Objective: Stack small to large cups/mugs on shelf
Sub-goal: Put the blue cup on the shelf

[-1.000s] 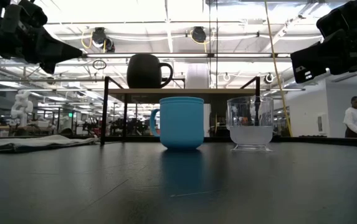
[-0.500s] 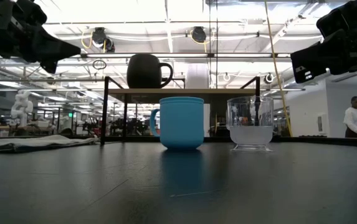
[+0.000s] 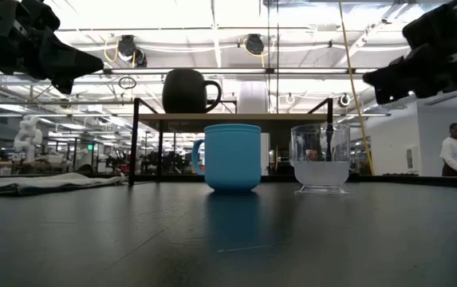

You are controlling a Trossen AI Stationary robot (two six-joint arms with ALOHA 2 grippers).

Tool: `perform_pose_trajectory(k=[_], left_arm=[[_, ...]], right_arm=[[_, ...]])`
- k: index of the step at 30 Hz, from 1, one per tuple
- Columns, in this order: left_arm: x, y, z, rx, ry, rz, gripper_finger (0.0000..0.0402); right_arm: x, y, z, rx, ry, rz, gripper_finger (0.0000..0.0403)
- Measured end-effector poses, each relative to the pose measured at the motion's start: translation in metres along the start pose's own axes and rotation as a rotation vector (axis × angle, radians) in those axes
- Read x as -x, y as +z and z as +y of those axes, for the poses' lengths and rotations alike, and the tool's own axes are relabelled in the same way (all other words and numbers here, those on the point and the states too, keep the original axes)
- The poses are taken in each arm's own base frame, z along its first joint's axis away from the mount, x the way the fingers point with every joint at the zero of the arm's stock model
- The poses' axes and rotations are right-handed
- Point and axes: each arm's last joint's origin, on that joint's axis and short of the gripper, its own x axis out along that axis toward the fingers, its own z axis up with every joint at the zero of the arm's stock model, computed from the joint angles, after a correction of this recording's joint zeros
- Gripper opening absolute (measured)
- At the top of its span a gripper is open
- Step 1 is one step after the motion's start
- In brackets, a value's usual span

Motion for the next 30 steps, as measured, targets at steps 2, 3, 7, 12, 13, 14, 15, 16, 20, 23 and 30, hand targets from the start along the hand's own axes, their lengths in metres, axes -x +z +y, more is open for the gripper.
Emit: perform_pose_trajectory(k=[2, 3, 7, 12, 13, 14, 15, 16, 20, 23, 30], left_arm=[[0.000, 0.000, 0.000, 0.000, 0.000, 0.000, 0.0057], [0.000, 0.000, 0.000, 0.000, 0.000, 0.000, 0.0057], [0.000, 0.000, 0.000, 0.000, 0.000, -0.001, 0.0056], [0.000, 0.000, 0.000, -0.006, 0.000, -0.001, 0.0056], [0.000, 0.000, 0.000, -0.006, 0.000, -0.002, 0.0056], [0.000, 0.000, 0.000, -0.005, 0.000, -0.001, 0.0056], [0.000, 0.000, 0.000, -0.002, 0.000, -0.001, 0.0056], [0.000, 0.000, 0.000, -0.002, 0.000, -0.001, 0.0056], [0.000, 0.000, 0.000, -0.002, 0.000, -0.001, 0.0056], [0.000, 0.000, 0.000, -0.009, 0.000, -0.001, 0.0056], [0.000, 0.000, 0.000, -0.010, 0.000, 0.000, 0.0056]], right_arm=[[-0.001, 0.001, -0.002, -0.003, -0.015, -0.008, 0.0000], [-0.002, 0.001, -0.003, -0.003, -0.021, -0.009, 0.0000], [-0.006, 0.003, -0.006, -0.002, -0.044, -0.036, 0.0000], [-0.012, 0.005, -0.010, -0.002, -0.068, -0.064, 0.0000], [-0.013, 0.004, -0.011, -0.002, -0.069, -0.067, 0.0000], [-0.014, 0.005, -0.011, -0.002, -0.069, -0.071, 0.0000], [-0.015, 0.005, -0.011, 0.000, -0.068, -0.081, 0.0000], [-0.016, 0.006, -0.011, 0.003, -0.069, -0.092, 0.0000], [-0.021, 0.009, -0.013, 0.012, -0.077, -0.073, 0.0000], [-0.032, 0.025, -0.016, 0.015, -0.065, -0.072, 0.0000], [-0.059, 0.059, -0.020, 0.064, -0.056, -0.071, 0.0000]])
